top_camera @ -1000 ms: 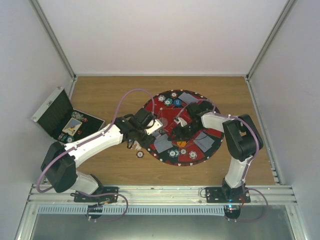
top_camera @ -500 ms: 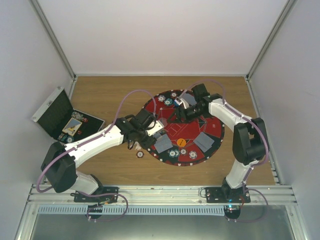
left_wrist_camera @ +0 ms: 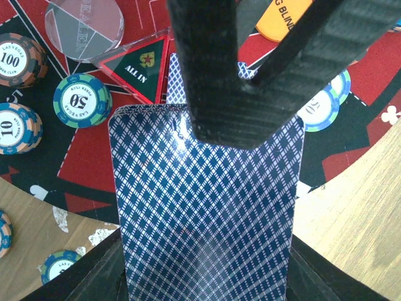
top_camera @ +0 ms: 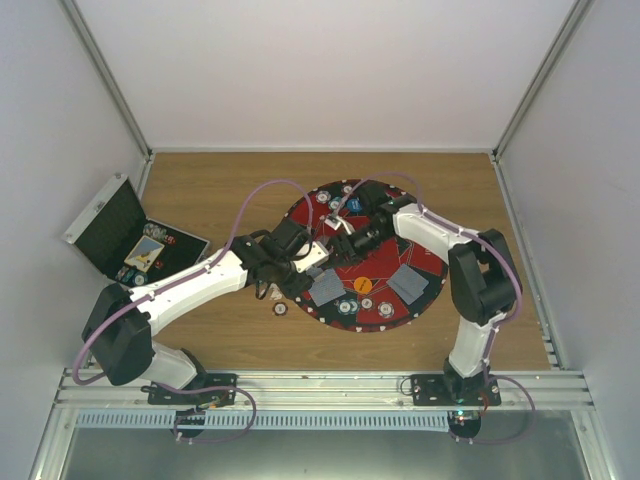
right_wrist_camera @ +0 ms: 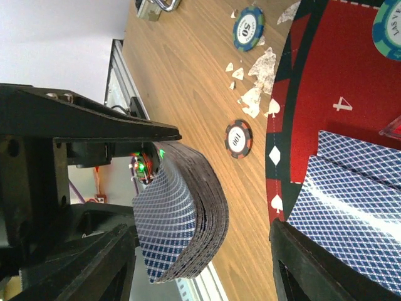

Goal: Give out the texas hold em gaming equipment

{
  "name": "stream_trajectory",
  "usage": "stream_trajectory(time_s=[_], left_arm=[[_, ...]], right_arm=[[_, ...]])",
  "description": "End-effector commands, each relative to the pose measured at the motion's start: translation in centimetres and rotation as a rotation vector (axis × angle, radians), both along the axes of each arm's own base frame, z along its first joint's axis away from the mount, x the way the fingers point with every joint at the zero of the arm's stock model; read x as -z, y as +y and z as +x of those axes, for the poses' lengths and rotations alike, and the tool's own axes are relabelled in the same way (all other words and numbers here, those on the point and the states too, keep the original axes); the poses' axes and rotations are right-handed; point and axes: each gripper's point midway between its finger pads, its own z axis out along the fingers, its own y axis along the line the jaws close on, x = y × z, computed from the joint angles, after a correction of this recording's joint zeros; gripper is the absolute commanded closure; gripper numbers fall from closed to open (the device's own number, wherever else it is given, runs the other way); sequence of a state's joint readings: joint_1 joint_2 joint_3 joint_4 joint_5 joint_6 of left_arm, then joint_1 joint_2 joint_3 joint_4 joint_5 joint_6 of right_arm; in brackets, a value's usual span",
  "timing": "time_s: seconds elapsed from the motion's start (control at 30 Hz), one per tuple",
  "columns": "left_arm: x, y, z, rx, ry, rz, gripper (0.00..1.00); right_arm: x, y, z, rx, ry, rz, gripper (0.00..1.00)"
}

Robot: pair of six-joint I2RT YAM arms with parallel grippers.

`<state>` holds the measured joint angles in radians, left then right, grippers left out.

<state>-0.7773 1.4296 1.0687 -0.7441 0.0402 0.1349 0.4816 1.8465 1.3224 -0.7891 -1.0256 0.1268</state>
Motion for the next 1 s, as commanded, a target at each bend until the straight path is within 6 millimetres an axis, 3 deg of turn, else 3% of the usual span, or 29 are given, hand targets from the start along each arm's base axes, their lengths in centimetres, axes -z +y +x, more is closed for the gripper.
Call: stream_trajectory(time_s=[0.0, 0.4, 0.97], left_arm=[[-1.1, -1.0, 0.3, 0.022, -0.035, -0.043, 0.45], [-1.1, -1.1, 0.3, 0.024, -0.035, -0.043, 0.45], [-1.0, -1.0, 0.3, 0.023, -0.034, -0.037, 0.46]], right_arm=[[0.1, 0.7, 0.0, -0.023, -0.006, -0.006, 0.41], [1.6, 1.7, -0.3, -0.058, 0.003, -0.043, 0.49], [2.2, 0.6, 0.8, -0.004, -0.024, -0.105, 0.58]])
